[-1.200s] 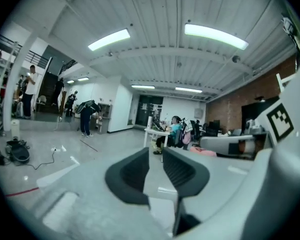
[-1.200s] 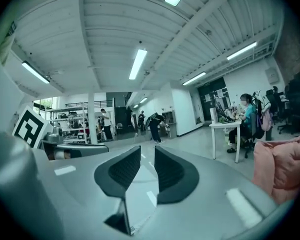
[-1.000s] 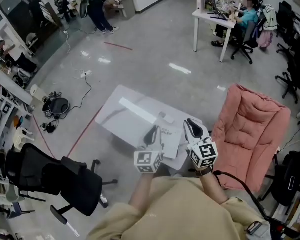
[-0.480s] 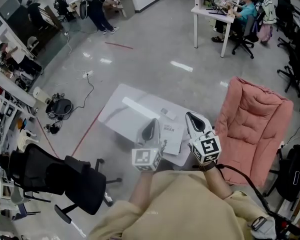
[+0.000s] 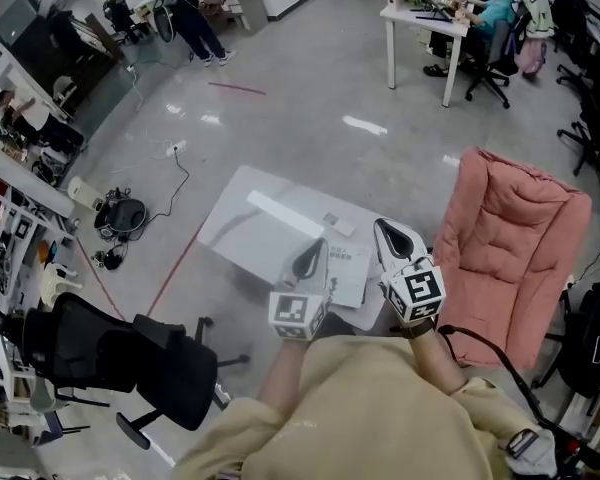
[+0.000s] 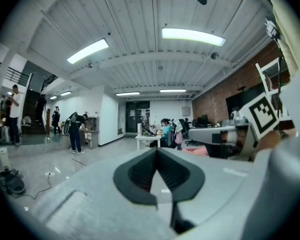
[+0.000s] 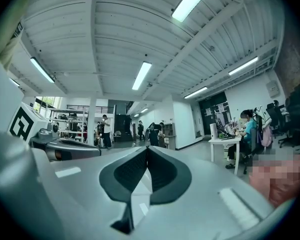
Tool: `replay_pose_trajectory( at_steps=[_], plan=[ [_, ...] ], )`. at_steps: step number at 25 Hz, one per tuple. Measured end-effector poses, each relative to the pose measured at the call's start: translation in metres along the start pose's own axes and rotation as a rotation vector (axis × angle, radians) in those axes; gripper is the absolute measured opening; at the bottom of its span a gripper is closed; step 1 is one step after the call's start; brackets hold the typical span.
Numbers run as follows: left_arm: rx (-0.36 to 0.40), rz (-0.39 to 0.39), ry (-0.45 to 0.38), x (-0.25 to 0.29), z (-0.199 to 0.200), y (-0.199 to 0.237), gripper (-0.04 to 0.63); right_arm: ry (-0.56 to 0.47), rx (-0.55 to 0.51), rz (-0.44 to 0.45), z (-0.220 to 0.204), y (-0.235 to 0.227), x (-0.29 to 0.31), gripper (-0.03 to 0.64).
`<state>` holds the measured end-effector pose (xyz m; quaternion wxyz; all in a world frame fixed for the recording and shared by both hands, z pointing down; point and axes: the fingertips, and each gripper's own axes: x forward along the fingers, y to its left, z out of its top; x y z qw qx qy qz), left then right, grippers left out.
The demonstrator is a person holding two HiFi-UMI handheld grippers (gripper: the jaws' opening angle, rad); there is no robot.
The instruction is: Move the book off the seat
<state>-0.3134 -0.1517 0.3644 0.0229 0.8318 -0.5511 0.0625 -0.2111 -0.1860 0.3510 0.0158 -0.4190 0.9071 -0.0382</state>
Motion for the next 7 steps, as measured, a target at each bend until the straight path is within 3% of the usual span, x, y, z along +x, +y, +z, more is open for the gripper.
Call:
replay_pose_trajectory(
  at_steps=[7],
  plan=[
    [0.051,-0.027,-0.001,0.022,-0.004,0.017,0.0,0.009,-0.014,-0.013,-0.012,-0.012,0.028,0.008]
  ],
)
